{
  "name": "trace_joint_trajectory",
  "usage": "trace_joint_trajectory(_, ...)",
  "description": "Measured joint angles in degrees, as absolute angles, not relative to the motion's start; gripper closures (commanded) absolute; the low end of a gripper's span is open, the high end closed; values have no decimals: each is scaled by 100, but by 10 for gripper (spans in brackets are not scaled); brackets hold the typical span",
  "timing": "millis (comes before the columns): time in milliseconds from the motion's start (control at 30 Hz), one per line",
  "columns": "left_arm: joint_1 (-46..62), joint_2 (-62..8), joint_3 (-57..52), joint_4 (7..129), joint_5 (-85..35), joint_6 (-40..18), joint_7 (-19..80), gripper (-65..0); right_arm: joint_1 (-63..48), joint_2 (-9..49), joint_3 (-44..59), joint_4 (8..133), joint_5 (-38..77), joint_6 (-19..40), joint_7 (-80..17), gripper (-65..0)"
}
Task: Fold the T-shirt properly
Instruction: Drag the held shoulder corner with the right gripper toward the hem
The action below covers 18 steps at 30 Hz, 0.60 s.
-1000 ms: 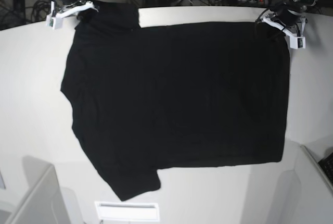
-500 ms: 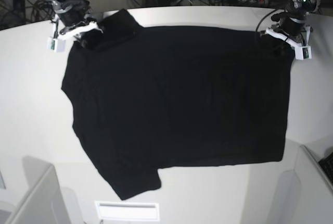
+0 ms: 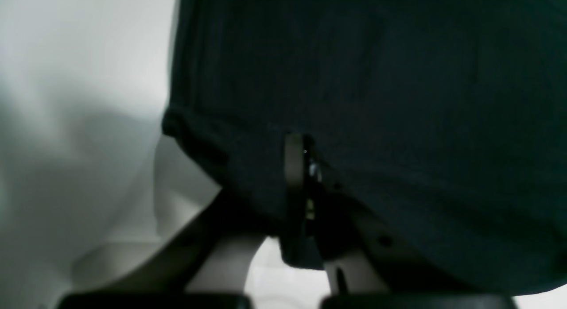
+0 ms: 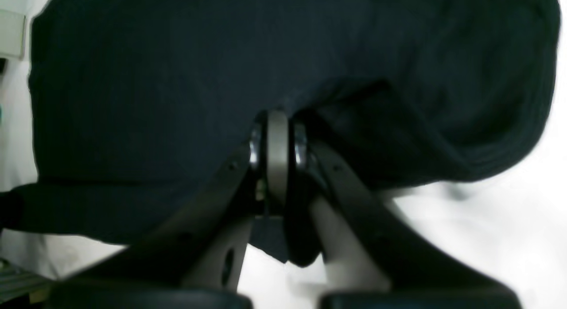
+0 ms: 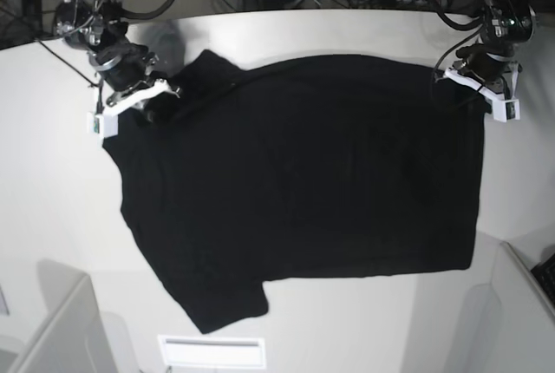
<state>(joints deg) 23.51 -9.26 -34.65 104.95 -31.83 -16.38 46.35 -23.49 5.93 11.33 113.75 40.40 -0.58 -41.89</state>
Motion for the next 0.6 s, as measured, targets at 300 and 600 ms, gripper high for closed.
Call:
trace_joint_trajectory(300,2193,-926,-3446,10492,-3181,-1474,4674,0,-1776,593,1111,11365,4045,-60,-4484,0)
trace_joint_trajectory(600,1787,-923,-3441,10108,-3192,-1452,4694,0,-978,574,1103,10838,4001,-56,-4685,0)
